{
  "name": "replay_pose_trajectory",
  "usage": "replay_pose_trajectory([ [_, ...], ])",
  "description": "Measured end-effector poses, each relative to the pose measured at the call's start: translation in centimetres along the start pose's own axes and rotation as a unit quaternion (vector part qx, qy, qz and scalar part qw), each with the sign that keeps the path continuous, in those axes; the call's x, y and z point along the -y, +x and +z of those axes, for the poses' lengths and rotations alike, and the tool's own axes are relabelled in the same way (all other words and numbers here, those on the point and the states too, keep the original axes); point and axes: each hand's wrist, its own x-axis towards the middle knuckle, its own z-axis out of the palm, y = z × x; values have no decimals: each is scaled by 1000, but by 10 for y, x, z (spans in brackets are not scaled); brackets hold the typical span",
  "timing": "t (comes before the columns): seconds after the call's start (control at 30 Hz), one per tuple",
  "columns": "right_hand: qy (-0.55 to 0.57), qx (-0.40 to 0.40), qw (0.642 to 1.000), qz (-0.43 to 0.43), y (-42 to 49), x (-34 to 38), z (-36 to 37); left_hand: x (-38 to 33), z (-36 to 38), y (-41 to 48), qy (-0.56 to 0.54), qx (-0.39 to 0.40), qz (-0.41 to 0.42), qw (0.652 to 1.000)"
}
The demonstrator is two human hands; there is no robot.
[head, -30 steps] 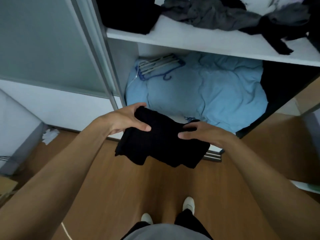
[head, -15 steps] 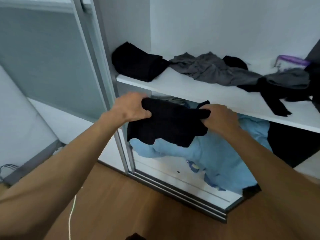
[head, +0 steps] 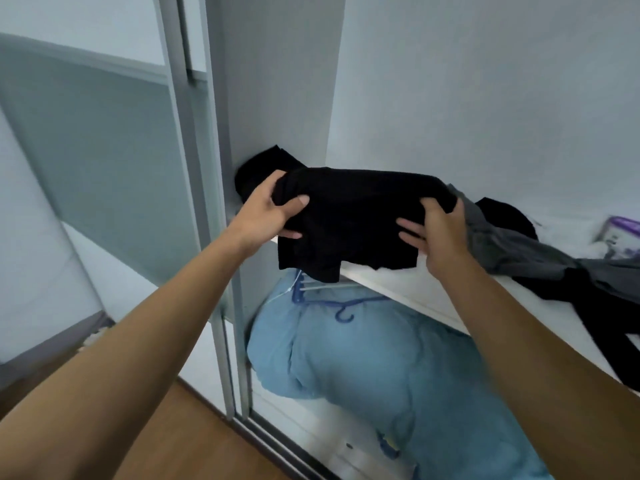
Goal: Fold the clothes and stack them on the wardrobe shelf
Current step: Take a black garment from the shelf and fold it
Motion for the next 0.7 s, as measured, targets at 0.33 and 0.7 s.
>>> replay_pose_trajectory([
  [0.33, 204, 147, 968, -11, 190, 53, 184, 10, -54, 153, 114, -184, 237, 947],
  [0.7, -312, 96, 941, 93, 307, -82, 169, 88, -51, 194, 462, -70, 33, 884],
])
